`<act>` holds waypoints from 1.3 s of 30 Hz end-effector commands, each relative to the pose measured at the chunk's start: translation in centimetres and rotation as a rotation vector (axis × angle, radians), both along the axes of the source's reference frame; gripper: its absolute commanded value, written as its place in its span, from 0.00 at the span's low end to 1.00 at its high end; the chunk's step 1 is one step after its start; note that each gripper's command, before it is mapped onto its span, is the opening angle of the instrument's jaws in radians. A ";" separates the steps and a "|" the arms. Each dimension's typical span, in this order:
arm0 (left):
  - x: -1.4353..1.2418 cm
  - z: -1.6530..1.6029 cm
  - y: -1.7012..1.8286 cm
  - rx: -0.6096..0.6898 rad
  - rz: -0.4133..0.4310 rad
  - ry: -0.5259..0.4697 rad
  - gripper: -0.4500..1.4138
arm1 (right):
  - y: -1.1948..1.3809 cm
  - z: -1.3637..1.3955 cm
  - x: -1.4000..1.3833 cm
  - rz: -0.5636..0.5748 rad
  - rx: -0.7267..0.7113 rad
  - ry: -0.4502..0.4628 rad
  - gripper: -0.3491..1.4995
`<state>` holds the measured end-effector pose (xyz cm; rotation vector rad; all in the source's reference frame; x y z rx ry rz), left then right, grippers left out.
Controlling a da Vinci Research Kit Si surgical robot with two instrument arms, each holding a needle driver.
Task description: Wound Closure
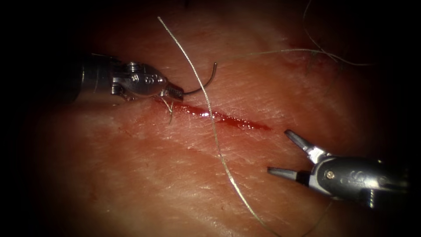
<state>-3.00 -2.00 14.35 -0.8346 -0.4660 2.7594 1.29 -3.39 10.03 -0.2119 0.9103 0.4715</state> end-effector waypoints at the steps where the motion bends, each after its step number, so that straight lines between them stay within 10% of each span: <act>1: -0.10 0.11 -0.04 0.003 0.001 -0.003 0.00 | 0.10 0.09 0.08 0.030 -0.015 0.001 0.82; 12: -0.17 -0.20 -0.04 -0.072 -0.073 -0.107 0.00 | 0.36 0.45 0.61 0.344 0.058 0.060 0.82; 19: -0.23 -0.45 -0.11 -0.152 -0.077 -0.166 0.00 | 0.46 0.47 0.76 0.431 0.225 0.317 0.82; 36: -0.28 -0.57 -0.22 -0.152 -0.099 -0.158 0.00 | 0.61 0.54 1.08 0.524 0.076 0.189 0.79; 37: -0.28 -0.57 -0.23 -0.153 -0.101 -0.160 0.00 | 0.62 0.55 1.07 0.526 0.073 0.190 0.74; 39: -0.26 -0.59 -0.26 -0.152 -0.101 -0.163 0.00 | 0.62 0.57 1.05 0.517 0.072 0.200 0.27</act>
